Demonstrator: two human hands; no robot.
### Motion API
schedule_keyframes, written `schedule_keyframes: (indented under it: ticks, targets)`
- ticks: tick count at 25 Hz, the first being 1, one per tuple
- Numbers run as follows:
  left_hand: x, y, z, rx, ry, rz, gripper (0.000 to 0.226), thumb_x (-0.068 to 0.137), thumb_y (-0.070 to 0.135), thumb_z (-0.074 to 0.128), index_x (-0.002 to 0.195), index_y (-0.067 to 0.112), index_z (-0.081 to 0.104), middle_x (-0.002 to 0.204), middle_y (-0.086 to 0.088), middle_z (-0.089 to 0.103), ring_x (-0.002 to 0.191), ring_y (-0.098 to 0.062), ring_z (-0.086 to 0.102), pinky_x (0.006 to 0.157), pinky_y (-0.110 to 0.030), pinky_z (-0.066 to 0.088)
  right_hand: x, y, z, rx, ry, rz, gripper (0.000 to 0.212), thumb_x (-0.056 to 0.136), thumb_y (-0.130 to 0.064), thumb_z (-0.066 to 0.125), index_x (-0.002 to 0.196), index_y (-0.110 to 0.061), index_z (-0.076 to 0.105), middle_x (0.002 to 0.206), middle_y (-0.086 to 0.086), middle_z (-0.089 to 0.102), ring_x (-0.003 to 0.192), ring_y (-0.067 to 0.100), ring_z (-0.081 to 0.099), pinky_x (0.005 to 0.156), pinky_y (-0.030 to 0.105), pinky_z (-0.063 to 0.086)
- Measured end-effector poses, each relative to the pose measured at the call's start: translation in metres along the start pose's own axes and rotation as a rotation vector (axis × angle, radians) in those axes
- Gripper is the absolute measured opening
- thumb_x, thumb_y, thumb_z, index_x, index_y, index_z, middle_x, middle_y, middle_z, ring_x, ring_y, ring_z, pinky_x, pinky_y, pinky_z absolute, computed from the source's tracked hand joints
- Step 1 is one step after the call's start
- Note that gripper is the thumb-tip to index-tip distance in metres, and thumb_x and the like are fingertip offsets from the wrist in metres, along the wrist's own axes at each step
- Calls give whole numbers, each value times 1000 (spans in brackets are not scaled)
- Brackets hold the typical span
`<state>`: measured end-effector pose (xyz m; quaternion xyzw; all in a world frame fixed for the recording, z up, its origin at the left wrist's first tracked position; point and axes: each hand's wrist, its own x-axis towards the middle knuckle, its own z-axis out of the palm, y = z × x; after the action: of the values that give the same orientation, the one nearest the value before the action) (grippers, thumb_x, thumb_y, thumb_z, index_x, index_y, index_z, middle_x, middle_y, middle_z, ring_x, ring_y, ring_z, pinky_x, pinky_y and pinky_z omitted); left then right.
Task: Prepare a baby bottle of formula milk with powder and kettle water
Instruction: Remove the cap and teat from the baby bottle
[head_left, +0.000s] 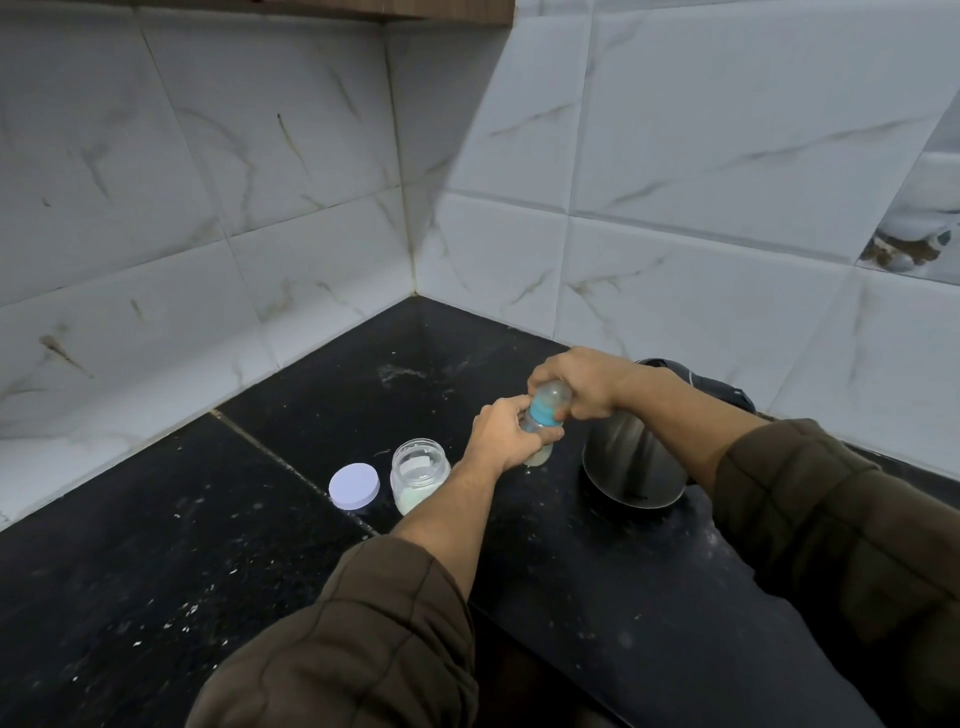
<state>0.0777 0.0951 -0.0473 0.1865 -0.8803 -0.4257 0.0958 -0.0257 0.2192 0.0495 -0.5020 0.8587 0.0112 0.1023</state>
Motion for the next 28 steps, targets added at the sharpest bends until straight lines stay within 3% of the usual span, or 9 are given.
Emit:
schedule_keyframes:
  ticks: [3,5,7,11,14,18,24,28]
  targets:
    - [0,5,0,21,4,21,36,81,43,83,112,28,74,92,7,75,92,-15,69,86,-35,56,0,-2,4,88,30,111,57,79,-34,81,130,-26,58,117,1,66,106,25,64,93,42,55]
    - [1,8,0,29,3,36,30,81,43,80,108,33,75,90,8,74,91,-15,68,86,-34,56,1,-5,4,104,55,210,58,79,-51,79,125,-22,60,102,1,68,90,24,68,85,38,58]
    - [1,8,4,18,-18,36,29,81,43,81,107,33,75,91,9,74,93,-14,68,86,-33,55,1,-5,2,56,53,208,47,82,-46,78,119,-20,67,94,0,65,88,23,64,79,36,55]
    - [3,0,4,8,-32,-6,41,81,42,85,117,26,73,101,6,75,98,-13,68,88,-32,54,-2,-3,-7,-7,-10,59,34,80,-18,77,110,-29,65,106,-2,65,101,24,62,88,43,55]
    - [3,-9,-1,-4,-4,-55,55,84,42,84,133,26,66,117,3,73,108,-13,66,96,-33,51,-4,3,-13,40,91,46,39,82,-25,79,118,-28,63,114,-4,65,103,19,58,93,39,52]
    - [4,-14,-1,-18,110,-123,53,85,44,81,131,22,65,119,0,72,110,-17,64,91,-32,46,-11,10,-3,158,179,173,51,80,-33,81,126,-25,60,117,-1,64,103,21,59,91,35,51]
    - [-1,-23,17,-58,174,-82,59,86,51,79,135,23,64,125,4,71,118,-16,64,104,-38,49,-29,8,68,2,-177,152,37,78,-29,81,107,-30,57,108,-3,60,100,22,60,83,36,52]
    - [-9,-28,26,-64,169,-43,62,85,51,80,138,23,62,128,5,71,120,-15,64,106,-39,51,-37,5,108,-8,-341,158,46,77,-35,85,115,-28,60,112,0,61,99,20,60,82,37,56]
